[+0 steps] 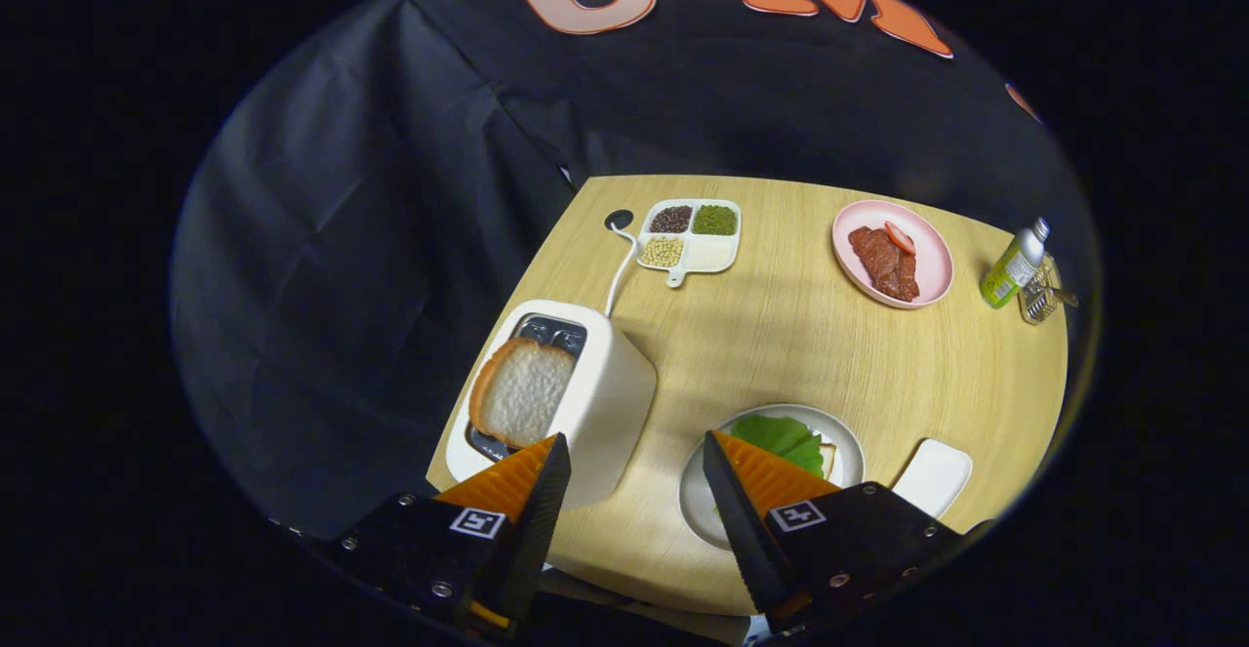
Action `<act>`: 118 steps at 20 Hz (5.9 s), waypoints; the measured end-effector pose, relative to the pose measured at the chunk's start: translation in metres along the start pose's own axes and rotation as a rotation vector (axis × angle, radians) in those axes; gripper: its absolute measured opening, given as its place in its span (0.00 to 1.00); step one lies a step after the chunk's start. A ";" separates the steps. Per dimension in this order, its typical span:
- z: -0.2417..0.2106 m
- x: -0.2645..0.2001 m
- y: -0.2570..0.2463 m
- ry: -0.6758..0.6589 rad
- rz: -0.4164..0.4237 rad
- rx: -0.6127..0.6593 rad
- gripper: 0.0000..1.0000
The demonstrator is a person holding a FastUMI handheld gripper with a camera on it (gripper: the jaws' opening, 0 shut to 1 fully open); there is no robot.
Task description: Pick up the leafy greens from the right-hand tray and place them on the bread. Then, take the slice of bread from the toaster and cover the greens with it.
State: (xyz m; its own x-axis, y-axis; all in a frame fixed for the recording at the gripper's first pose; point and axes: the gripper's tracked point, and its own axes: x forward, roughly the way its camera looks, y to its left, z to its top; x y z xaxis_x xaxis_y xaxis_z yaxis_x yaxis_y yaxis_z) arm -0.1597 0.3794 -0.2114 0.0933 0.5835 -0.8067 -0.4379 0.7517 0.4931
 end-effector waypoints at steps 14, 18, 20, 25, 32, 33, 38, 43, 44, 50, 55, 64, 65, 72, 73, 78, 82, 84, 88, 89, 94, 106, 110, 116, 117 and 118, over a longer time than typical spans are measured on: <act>0.028 0.040 0.090 0.079 -0.089 -0.128 0.83; 0.017 0.060 0.082 0.130 -0.179 -0.167 0.81; 0.011 0.067 0.075 0.155 -0.218 -0.150 0.75; 0.001 0.076 0.058 0.184 -0.278 -0.063 0.42; 0.005 0.074 0.066 0.156 -0.207 0.035 0.12; 0.005 0.070 0.068 0.149 -0.188 0.044 0.12; 0.023 0.042 0.067 0.070 -0.080 0.107 0.08; 0.035 0.006 0.050 -0.015 0.051 0.201 0.07; 0.036 -0.001 0.044 -0.031 0.070 0.208 0.07; 0.027 -0.032 -0.009 -0.105 0.135 0.263 0.07; -0.001 -0.030 -0.064 -0.117 0.151 0.344 0.07; -0.057 0.008 -0.121 -0.051 0.229 0.417 0.07; -0.062 0.015 -0.125 -0.052 0.242 0.425 0.07; -0.102 0.059 -0.158 -0.009 0.196 0.421 0.07; -0.109 0.065 -0.169 0.003 0.158 0.422 0.07; -0.118 0.074 -0.188 0.003 0.102 0.408 0.18; -0.123 0.071 -0.211 -0.024 -0.024 0.280 0.51; -0.115 0.067 -0.216 -0.069 -0.048 0.256 0.71; -0.071 0.029 -0.214 -0.240 -0.033 0.269 0.88; -0.061 0.019 -0.216 -0.272 -0.036 0.263 0.91; 0.003 -0.059 -0.224 -0.508 -0.090 0.221 0.98; 0.092 -0.274 -0.225 -1.015 -0.357 -0.006 0.98; 0.093 -0.325 -0.223 -1.139 -0.440 -0.071 0.98; 0.094 -0.351 -0.218 -1.226 -0.469 -0.116 0.98; 0.094 -0.352 -0.218 -1.236 -0.483 -0.129 0.98; 0.094 -0.353 -0.218 -1.239 -0.494 -0.138 0.98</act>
State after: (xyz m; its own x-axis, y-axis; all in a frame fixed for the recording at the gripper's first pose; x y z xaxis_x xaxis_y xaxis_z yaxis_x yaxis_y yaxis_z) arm -0.0130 0.0387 -0.0039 0.9777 0.2082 -0.0285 -0.2023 0.9690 0.1419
